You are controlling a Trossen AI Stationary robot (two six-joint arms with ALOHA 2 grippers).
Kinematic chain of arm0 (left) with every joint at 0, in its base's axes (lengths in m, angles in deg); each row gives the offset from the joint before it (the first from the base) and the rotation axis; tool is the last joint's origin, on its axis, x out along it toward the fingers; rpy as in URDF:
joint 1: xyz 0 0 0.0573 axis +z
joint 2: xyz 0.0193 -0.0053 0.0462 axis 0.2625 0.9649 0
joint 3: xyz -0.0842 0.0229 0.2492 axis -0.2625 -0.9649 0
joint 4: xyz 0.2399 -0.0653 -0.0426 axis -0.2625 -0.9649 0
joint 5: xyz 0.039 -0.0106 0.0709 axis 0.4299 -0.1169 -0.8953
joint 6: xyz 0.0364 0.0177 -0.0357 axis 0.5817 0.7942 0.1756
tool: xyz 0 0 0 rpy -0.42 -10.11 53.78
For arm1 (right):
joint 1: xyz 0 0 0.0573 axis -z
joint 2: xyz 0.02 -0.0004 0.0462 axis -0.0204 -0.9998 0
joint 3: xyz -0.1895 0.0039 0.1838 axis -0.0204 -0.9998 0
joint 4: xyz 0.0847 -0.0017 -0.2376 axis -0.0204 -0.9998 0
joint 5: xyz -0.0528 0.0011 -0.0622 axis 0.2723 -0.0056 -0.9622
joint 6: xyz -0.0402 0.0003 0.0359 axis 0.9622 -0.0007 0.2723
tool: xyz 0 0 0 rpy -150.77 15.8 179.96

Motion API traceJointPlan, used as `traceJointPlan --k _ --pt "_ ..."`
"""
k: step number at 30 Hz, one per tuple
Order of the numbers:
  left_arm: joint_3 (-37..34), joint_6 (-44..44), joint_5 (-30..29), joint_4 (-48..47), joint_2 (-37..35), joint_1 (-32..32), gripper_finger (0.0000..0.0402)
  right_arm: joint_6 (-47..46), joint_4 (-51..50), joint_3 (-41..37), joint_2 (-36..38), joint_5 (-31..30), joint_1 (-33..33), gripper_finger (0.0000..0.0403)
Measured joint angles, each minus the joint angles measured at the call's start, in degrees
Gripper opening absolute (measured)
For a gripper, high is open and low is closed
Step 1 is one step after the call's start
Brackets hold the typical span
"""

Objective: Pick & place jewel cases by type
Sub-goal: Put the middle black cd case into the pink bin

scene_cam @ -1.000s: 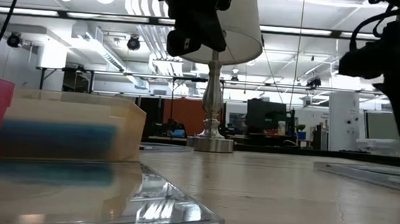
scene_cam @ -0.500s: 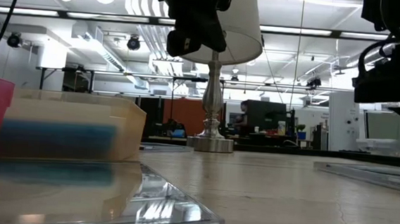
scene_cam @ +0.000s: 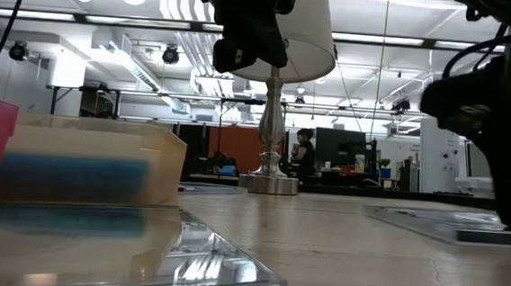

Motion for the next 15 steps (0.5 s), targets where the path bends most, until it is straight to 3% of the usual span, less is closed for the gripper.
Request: traceJointPlan --k 6,15 --pt "0.0 0.2 0.0 -0.1 0.0 0.0 0.0 -0.3 0.0 0.1 1.7 -4.4 0.0 0.0008" --pt "0.0 -1.4 0.0 -0.1 0.0 -0.2 0.0 6.5 -0.3 1.1 9.8 -7.2 0.1 0.0008"
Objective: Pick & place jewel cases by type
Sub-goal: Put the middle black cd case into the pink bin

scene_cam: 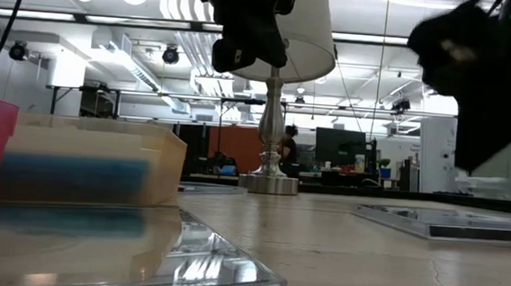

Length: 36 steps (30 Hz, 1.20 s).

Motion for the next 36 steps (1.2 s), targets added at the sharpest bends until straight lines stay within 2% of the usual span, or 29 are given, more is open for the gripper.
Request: traceJointPlan --k 10,14,20,27,36 --pt "0.0 -6.2 -0.1 3.6 0.0 -3.8 0.0 7.2 -7.2 0.0 9.8 -0.8 -0.1 0.0008" --pt "0.0 -12.2 -3.9 5.5 0.7 -6.2 0.0 8.6 -9.1 -0.1 12.3 -0.8 -0.1 0.0008" --pt "0.0 -22.9 -8.4 11.0 2.9 -8.0 0.0 10.1 -9.4 -0.4 12.6 -1.0 -0.1 0.0008" --pt "0.0 -35.1 -10.5 17.0 8.2 -8.2 0.0 10.5 -9.3 -1.2 11.7 -0.6 -0.4 0.0008" --pt "0.0 -46.0 -15.0 18.2 11.7 -8.5 0.0 10.5 -10.4 -2.1 11.6 1.0 -2.3 0.0008"
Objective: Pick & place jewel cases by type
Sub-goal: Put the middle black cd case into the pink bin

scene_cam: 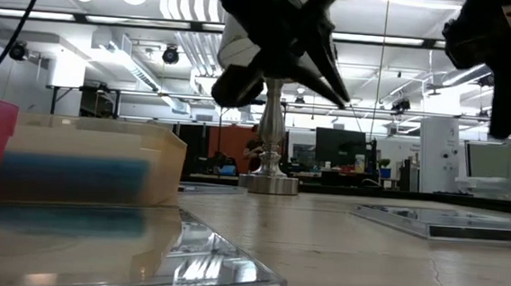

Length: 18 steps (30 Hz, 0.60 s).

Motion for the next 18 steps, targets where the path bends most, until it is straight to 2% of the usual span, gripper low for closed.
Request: traceJointPlan --k 6,18 --pt "0.0 -5.4 -1.0 2.5 3.0 -0.9 0.0 -5.8 -2.8 -1.2 -0.1 0.0 -1.7 0.0008" --pt "0.1 -12.6 -1.5 6.6 8.8 -2.3 0.0 -6.6 -2.8 -3.2 -0.2 1.0 -2.5 0.0008"
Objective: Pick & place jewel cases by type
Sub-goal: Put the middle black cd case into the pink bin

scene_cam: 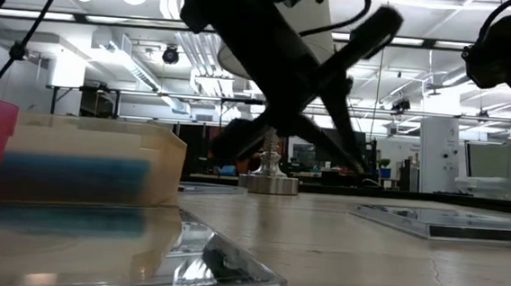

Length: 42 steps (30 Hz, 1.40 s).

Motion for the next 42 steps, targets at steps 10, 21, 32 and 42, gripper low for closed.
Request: traceJointPlan --k 10,21,32,42 --pt "-0.3 -1.9 -2.6 -0.2 1.0 0.0 0.0 0.4 0.7 -0.1 0.1 0.1 0.0 0.0009" --pt "-1.0 -2.0 -4.1 -0.1 1.0 0.0 0.0 0.6 0.9 -0.6 0.1 0.2 -0.4 0.0009" --pt "-1.0 -2.0 -3.9 0.9 1.0 0.0 0.0027 0.6 1.4 -1.0 0.1 0.4 -0.4 0.0049" --pt "-2.4 -5.5 -2.6 1.3 1.0 0.3 0.0162 1.9 1.8 -1.0 0.1 0.4 -0.4 0.0095"
